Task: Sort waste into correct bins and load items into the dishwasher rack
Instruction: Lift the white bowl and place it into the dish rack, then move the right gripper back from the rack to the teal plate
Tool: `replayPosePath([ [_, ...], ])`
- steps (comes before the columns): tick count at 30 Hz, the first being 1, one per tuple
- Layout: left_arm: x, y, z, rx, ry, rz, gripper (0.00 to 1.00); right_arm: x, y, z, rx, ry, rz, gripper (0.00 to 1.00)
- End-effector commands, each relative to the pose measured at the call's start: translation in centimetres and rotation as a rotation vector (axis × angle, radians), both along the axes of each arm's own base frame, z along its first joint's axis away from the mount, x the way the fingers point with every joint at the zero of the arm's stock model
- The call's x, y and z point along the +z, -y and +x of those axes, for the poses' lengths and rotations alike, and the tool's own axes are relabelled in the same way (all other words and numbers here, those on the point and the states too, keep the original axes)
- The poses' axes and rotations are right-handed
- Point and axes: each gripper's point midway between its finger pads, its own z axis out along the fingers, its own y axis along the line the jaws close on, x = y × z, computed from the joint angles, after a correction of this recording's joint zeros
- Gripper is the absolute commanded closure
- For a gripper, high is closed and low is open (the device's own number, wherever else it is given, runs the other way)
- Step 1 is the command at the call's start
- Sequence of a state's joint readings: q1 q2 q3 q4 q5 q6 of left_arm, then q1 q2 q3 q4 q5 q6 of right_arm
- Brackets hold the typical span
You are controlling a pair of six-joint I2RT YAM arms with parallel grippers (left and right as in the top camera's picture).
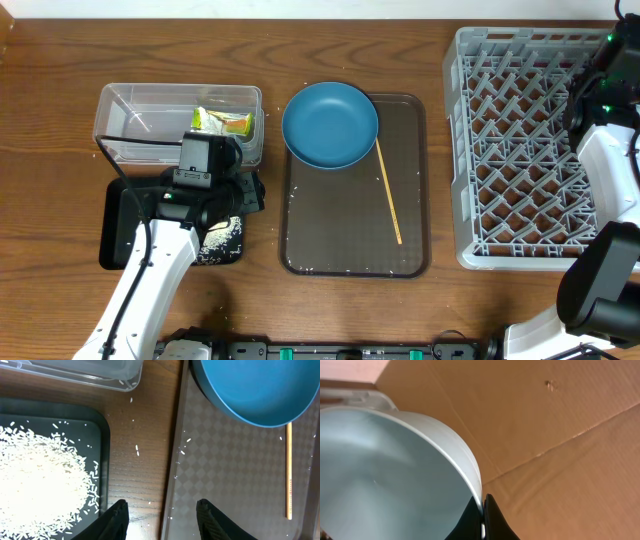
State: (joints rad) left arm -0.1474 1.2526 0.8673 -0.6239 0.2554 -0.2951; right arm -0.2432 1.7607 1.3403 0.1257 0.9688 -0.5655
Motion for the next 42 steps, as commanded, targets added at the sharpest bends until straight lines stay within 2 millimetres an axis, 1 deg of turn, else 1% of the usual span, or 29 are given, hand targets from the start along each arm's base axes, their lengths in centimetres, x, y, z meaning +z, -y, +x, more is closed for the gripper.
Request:
replayPosePath([
  [1, 0.6, -0.1, 0.4, 0.005, 0.018, 0.004, 0.53, -0.7, 0.6, 0.5, 0.01, 0.001, 0.003, 0.99],
  [6, 0.6, -0.1, 0.4, 0.005, 0.019, 0.004, 0.53, -2.5, 1.6, 1.1, -0.016, -0.051, -0.023, 0.99],
  [11, 0.6, -0.1, 0.4, 0.005, 0.019, 0.004, 0.54, -4.6, 2.1, 1.8, -0.037, -0.091, -0.04, 0.99],
  [16, 0.6, -0.1, 0.4, 0.005, 0.019, 0.004, 0.53, -7.4, 2.3, 2.5, -0.038, -0.135, -0.03, 0.99],
  [21, 0.6, -0.1, 0.4, 0.005, 0.019, 0.004, 0.54, -10.1, 2.4, 2.7, -0.048, -0.19, -0.02, 0.99],
  [24, 0.6, -0.1, 0.4, 0.005, 0.019, 0.003, 0.53, -11.2, 2.4, 2.6, -0.061, -0.221, -0.018, 0.99],
  [26, 0.6, -0.1, 0.4, 0.005, 0.019, 0.004, 0.53, -11.4, 2.4, 2.4, -0.072, -0.226, -0.021, 0.99],
  [31, 0.6, -0.1, 0.4, 0.005, 0.019, 0.003, 0.53, -11.3, 1.5, 2.6, -0.079, -0.221, -0.027, 0.99],
  [36, 0.6, -0.1, 0.4, 0.005, 0.019, 0.004, 0.53, -12.7, -0.5, 2.9, -0.041, -0.299, -0.006, 0.97],
  [38, 0.6, -0.1, 0.4, 0.005, 0.019, 0.004, 0.53, -13.3, -1.3, 2.9, -0.032, -0.311, 0.009, 0.96],
  [42, 0.6, -0.1, 0.4, 0.005, 0.019, 0.004, 0.53, -14.2, -2.5, 2.8, -0.02, -0.333, 0.032, 0.96],
])
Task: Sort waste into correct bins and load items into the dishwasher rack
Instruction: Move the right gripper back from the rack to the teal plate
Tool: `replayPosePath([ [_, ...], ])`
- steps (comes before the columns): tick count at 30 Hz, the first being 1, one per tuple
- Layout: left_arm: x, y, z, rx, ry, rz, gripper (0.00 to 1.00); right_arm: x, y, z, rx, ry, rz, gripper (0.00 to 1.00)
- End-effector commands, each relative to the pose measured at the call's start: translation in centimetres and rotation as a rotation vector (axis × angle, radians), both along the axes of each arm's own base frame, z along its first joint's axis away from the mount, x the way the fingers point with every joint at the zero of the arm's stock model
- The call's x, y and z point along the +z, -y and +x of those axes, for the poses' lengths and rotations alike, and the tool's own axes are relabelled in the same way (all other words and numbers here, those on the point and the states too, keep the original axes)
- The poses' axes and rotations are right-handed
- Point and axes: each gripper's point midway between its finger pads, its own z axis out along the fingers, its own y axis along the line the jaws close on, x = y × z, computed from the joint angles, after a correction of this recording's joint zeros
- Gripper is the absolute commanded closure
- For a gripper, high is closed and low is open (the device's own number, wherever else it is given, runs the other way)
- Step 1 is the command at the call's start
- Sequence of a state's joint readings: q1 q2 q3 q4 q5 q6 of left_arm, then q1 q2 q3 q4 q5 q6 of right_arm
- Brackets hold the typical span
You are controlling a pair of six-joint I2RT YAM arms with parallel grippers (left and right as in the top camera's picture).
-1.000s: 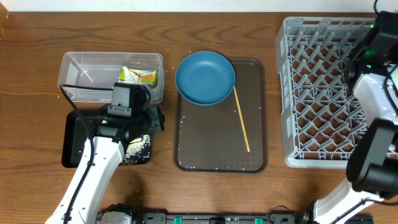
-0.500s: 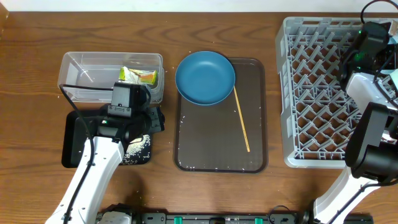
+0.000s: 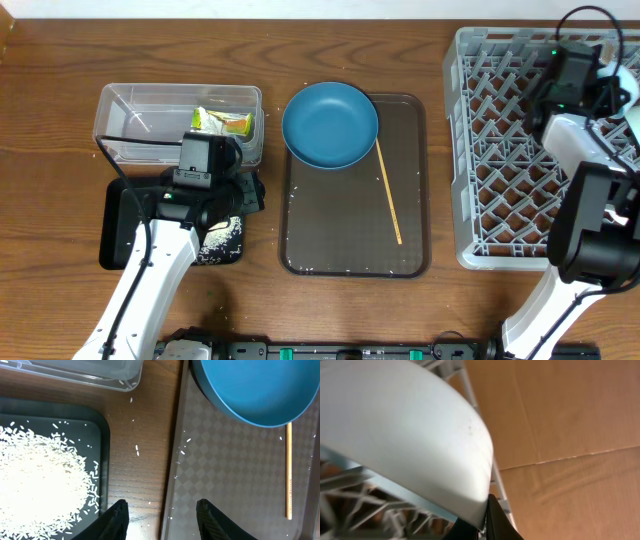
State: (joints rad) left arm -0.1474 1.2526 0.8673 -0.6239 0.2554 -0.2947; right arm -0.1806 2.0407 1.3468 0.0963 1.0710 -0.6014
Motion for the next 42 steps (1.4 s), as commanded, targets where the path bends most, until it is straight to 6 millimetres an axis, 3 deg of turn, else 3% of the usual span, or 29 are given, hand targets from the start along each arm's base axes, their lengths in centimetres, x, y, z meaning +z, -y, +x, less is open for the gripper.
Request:
replayPosePath([
  [1, 0.6, -0.1, 0.4, 0.005, 0.019, 0.003, 0.53, -1.6, -1.0, 0.1, -0.002, 0.005, 0.025, 0.96],
  [7, 0.6, -0.1, 0.4, 0.005, 0.019, 0.003, 0.53, -0.4, -1.3, -0.2, -0.016, 0.021, 0.005, 0.88],
  [15, 0.6, -0.2, 0.4, 0.006, 0.019, 0.004, 0.53, 5.5, -2.0, -0.4, 0.001, 0.19, 0.007, 0.52],
  [20, 0.6, -0.2, 0.4, 0.005, 0.019, 0.004, 0.53, 9.4, -4.4, 0.5, 0.114, 0.291, 0.047, 0.37],
  [24, 0.6, -0.1, 0.4, 0.005, 0.019, 0.003, 0.52, 10.7, -7.7, 1.6, 0.235, 0.323, 0.107, 0.32],
  [28, 0.6, -0.1, 0.4, 0.005, 0.019, 0.004, 0.53, 9.6, -10.4, 2.5, 0.309, 0.317, 0.179, 0.33],
  [33, 0.6, -0.2, 0.4, 0.005, 0.019, 0.004, 0.53, 5.0, -14.6, 2.9, 0.404, 0.283, 0.451, 0.34],
  [38, 0.6, -0.2, 0.4, 0.005, 0.019, 0.004, 0.52, 0.8, -22.9, 3.2, 0.609, 0.216, 0.897, 0.34],
  [42, 0.6, -0.2, 0.4, 0.005, 0.019, 0.004, 0.52, 0.8, -30.3, 2.7, 0.815, 0.175, 1.194, 0.37],
])
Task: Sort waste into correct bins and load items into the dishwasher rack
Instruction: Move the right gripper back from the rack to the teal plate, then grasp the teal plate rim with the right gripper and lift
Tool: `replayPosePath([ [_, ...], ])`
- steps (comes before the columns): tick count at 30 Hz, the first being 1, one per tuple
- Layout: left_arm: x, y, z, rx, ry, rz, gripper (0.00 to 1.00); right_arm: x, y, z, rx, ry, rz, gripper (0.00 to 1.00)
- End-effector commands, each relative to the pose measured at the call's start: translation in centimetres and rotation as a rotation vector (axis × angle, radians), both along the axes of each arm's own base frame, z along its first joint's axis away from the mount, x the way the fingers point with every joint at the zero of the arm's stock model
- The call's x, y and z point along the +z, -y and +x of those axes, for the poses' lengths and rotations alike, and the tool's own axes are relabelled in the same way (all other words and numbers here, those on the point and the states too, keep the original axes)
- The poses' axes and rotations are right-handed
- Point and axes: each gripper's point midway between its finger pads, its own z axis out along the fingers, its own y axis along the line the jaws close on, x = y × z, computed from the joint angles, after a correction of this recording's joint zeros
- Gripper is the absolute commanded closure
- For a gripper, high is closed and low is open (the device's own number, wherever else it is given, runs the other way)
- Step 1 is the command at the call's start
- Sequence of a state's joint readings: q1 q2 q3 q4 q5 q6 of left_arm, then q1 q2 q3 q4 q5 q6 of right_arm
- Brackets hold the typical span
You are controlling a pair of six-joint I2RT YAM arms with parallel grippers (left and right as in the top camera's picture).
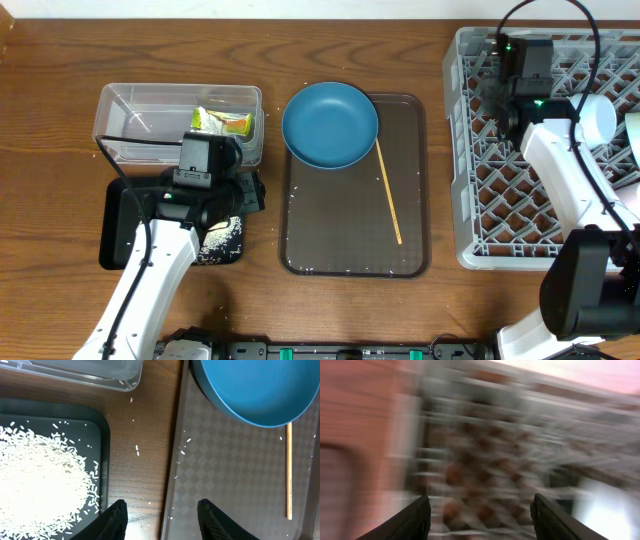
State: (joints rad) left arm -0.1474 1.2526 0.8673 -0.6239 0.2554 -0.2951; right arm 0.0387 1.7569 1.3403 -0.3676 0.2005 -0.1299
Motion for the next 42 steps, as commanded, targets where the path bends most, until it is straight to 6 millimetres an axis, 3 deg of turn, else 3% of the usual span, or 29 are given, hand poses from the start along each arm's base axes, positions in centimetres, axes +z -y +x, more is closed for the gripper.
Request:
replayPosePath([
  [1, 0.6, -0.2, 0.4, 0.005, 0.019, 0.004, 0.52, 0.2, -8.9, -0.3, 0.263, -0.009, 0.349, 0.36],
  [8, 0.1, -0.1, 0.4, 0.005, 0.002, 0.006, 0.52, -0.2, -16.2, -1.8, 0.434, -0.045, 0.392, 0.32],
  [18, -0.4, -0.2, 0.3, 0.005, -0.02, 0.009, 0.52, -5.3, -20.3, -1.1, 0.377, -0.094, 0.371, 0.34],
  [28, -0.5, -0.2, 0.3, 0.005, -0.022, 0.01, 0.52, -11.5, -20.8, -1.3, 0.262, -0.207, 0.433, 0.48],
  [30, -0.5, -0.2, 0.3, 0.005, -0.022, 0.01, 0.52, -12.7, -20.7, -1.5, 0.231, -0.235, 0.446, 0.55],
  [38, -0.5, -0.2, 0.3, 0.005, -0.022, 0.01, 0.51, -12.5, -20.7, -1.2, 0.23, -0.222, 0.45, 0.97],
  [42, -0.5, -0.2, 0.3, 0.005, -0.022, 0.01, 0.51, -10.4, -20.0, -0.3, 0.225, -0.175, 0.46, 0.99],
])
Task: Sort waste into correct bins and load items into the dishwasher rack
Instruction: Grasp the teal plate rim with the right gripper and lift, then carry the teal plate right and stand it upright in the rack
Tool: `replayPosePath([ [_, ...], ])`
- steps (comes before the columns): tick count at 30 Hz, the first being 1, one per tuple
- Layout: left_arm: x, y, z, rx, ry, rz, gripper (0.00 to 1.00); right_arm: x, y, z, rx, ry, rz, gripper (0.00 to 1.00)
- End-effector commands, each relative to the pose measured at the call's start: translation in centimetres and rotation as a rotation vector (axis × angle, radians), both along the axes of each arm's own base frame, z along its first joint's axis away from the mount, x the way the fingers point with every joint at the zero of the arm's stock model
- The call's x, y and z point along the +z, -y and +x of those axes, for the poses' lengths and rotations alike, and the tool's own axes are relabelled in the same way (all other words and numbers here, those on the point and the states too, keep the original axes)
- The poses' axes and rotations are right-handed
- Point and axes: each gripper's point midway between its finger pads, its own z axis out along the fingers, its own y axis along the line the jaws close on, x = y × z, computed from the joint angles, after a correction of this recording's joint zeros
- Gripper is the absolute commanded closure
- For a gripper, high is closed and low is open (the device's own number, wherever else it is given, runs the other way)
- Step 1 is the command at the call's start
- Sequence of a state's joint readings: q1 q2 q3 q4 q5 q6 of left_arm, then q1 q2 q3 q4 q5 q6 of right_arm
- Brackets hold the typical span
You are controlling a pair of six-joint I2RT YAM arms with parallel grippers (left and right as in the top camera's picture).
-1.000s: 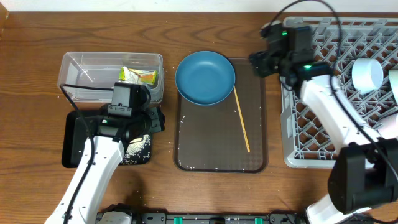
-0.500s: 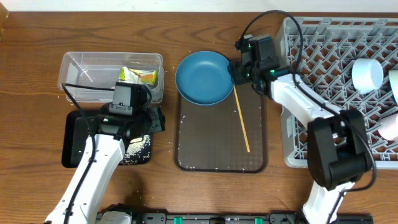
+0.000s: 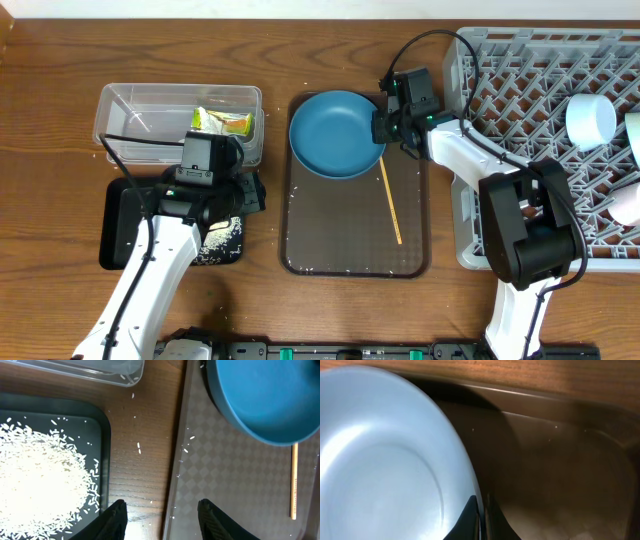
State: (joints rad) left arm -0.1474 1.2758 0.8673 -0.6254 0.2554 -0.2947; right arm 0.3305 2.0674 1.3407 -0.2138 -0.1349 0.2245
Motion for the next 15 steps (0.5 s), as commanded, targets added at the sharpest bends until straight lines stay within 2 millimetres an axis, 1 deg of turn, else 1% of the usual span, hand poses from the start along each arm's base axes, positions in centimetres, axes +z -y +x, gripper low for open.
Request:
replayPosePath([
  [1, 0.2, -0.2, 0.3, 0.005, 0.003, 0.006, 0.51, 3.4, 0.6, 1.3, -0.025, 0.07, 0.019, 0.99],
  [3, 0.2, -0.2, 0.3, 0.005, 0.003, 0.006, 0.51, 5.8, 1.4, 1.9, -0.034, 0.125, 0.022, 0.99],
  [6, 0.2, -0.2, 0.3, 0.005, 0.003, 0.006, 0.51, 10.7, 3.4, 2.8, -0.039, 0.246, -0.012, 0.99],
  [8, 0.2, -0.2, 0.3, 0.005, 0.003, 0.006, 0.51, 14.7, 5.6, 3.3, -0.059, 0.357, -0.087, 0.99],
  [9, 0.2, -0.2, 0.3, 0.005, 0.003, 0.006, 0.51, 16.2, 6.7, 3.4, -0.074, 0.403, -0.131, 0.99],
  [11, 0.2, -0.2, 0.3, 0.005, 0.003, 0.006, 0.51, 19.7, 9.6, 3.5, -0.123, 0.5, -0.254, 0.99],
  [14, 0.2, -0.2, 0.4, 0.005, 0.004, 0.006, 0.5, 23.9, 13.9, 3.3, -0.199, 0.607, -0.471, 0.99],
  [15, 0.2, -0.2, 0.4, 0.005, 0.004, 0.006, 0.47, 25.3, 15.6, 3.1, -0.227, 0.636, -0.565, 0.99],
])
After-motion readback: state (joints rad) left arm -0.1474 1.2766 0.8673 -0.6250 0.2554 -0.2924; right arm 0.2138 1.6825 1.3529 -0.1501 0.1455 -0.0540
